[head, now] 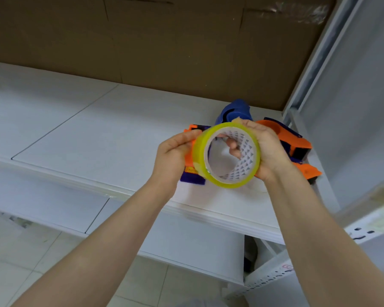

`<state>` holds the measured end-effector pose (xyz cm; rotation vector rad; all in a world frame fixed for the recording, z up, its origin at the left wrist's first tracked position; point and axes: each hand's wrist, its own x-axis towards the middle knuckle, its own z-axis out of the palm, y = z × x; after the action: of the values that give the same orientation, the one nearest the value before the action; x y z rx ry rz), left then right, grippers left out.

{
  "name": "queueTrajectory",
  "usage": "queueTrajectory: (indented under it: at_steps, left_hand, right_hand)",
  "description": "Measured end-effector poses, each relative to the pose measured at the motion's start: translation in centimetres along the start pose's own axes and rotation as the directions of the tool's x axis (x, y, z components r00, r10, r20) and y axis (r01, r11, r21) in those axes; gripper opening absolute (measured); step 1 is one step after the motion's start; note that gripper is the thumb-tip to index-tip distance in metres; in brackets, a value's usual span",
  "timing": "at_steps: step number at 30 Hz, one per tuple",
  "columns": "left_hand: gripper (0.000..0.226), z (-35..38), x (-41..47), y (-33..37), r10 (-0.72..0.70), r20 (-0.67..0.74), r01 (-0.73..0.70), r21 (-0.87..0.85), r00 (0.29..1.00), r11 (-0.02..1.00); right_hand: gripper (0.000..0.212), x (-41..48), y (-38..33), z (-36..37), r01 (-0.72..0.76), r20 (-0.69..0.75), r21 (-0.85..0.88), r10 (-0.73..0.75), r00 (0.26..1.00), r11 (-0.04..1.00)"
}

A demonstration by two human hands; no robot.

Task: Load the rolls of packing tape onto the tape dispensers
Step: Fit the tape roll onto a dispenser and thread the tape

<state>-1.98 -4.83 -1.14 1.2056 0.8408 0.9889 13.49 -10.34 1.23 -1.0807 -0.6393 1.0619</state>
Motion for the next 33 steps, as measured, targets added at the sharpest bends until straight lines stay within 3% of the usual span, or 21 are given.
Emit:
queueTrajectory:
  at_steps: [3, 5, 9, 14, 19, 23, 25, 27, 29, 31, 33]
  left_hand:
    - [0.030, 0.1, -0.3, 0.0, -0.035, 0.035, 0.038, -0.081, 0.999, 0.996]
    - [0.035, -0.2, -0.8, 0.2, -0.078, 0.141, 0.099, -0.150, 0.987, 0.984]
    - [0.040, -1.0, -0.8, 0.0, -0.027, 0.223, 0.047, -0.088, 0.974, 0.995]
    - [0.029, -1.6, -1.0, 0.2, -0.066, 0.219, 0.101, -0.152, 0.974, 0.983]
    - [0.042, -1.6, -0.8, 0.0, -0.062, 0.165, 0.092, -0.182, 0.984, 0.979]
    - [0.059, -1.1, -1.5, -0.1, 0.018, 0.086, -0.012, -0.073, 0.996, 0.997]
    - [0.075, -1.0, -2.0, -0.4, 0.079, 0.069, -0.078, -0.008, 0.994, 0.997]
    - [0.094, -0.7, -2.2, -1.1, 0.124, 0.074, -0.126, 0.019, 0.989, 0.992]
    - [0.107, -0.2, -2.4, -2.0, 0.119, 0.073, -0.122, 0.036, 0.990, 0.992]
    - [0.102, 0.2, -2.8, -2.7, 0.077, 0.075, -0.079, 0.018, 0.994, 0.997]
    - [0.083, 0.3, -3.1, -3.5, 0.055, 0.096, -0.053, -0.025, 0.994, 0.998]
  right_hand:
    - [0.017, 0.7, 0.8, 0.6, -0.084, 0.002, 0.067, 0.084, 0.996, 0.994]
    - [0.018, 1.1, 1.2, 0.7, -0.121, 0.011, 0.113, 0.120, 0.993, 0.986]
    - [0.010, 1.3, 1.7, 0.6, -0.101, 0.014, 0.055, 0.101, 0.995, 0.993]
    - [0.018, 1.2, 2.0, 0.4, 0.020, -0.038, -0.171, -0.027, 0.999, 0.985]
    - [0.016, 1.2, 2.1, 0.1, 0.133, -0.215, -0.392, -0.231, 0.949, 0.910]
    - [0.025, -0.2, 1.9, 1.0, -0.007, -0.342, -0.343, -0.118, 0.932, 0.939]
    - [0.030, -1.8, 2.1, 1.7, -0.072, -0.373, -0.223, -0.017, 0.928, 0.972]
    - [0.028, -3.4, 3.3, 2.6, -0.067, -0.284, -0.153, 0.021, 0.959, 0.986]
    - [0.017, -4.6, 5.1, 3.3, 0.008, -0.209, -0.111, -0.031, 0.978, 0.994]
    - [0.021, -4.9, 6.7, 3.5, 0.063, -0.202, 0.001, -0.062, 0.978, 0.998]
    - [0.027, -4.8, 7.9, 3.2, 0.074, -0.204, 0.104, -0.052, 0.978, 0.992]
